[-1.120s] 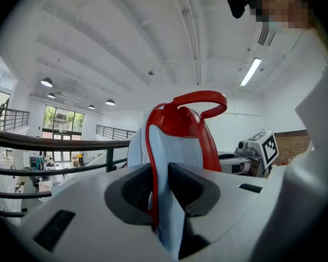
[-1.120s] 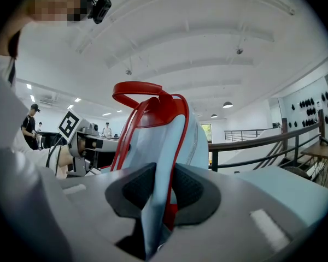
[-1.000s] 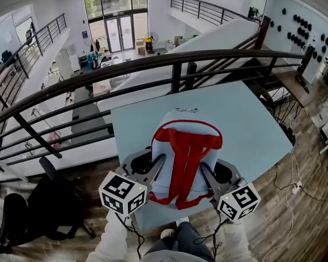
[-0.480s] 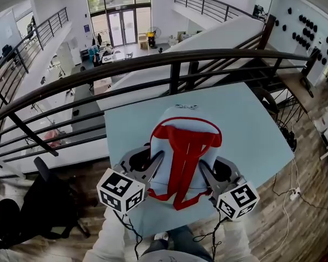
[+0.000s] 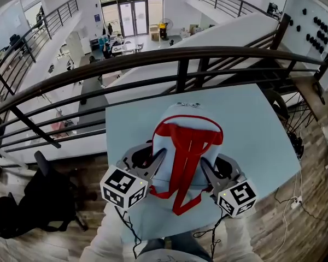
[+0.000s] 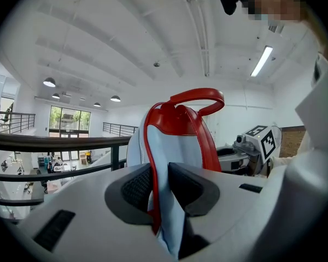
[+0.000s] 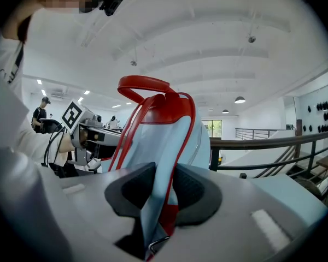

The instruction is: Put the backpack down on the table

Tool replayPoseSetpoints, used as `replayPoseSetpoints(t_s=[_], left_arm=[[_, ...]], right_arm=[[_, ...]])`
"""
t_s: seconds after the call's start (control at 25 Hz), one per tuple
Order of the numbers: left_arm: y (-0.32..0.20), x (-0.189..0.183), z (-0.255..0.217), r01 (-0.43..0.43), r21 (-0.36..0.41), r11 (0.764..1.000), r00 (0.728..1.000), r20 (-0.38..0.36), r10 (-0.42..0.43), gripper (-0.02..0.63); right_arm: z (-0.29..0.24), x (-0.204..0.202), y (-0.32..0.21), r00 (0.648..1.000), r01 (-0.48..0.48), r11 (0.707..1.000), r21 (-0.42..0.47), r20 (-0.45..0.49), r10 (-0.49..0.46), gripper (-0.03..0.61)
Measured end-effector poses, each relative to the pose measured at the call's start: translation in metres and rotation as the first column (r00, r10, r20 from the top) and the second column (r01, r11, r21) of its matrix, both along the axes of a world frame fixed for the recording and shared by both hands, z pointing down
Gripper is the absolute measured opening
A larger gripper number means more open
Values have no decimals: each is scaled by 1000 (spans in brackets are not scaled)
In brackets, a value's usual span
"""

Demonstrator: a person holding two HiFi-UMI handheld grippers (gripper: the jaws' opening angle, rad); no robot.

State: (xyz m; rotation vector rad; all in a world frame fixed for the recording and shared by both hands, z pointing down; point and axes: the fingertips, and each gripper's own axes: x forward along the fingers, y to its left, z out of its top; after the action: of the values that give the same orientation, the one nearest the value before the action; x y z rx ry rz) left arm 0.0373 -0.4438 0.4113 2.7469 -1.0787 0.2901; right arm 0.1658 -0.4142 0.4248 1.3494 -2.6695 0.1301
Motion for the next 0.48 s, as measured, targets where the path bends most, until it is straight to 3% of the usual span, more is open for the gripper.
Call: replayPoseSetpoints(t_s=[0.48], left_arm=[[-55,13,54,19,-22,1000,997,72,-17,95]], right_arm=[[54,13,-62,997,30,999,-35,-67,-32,114]])
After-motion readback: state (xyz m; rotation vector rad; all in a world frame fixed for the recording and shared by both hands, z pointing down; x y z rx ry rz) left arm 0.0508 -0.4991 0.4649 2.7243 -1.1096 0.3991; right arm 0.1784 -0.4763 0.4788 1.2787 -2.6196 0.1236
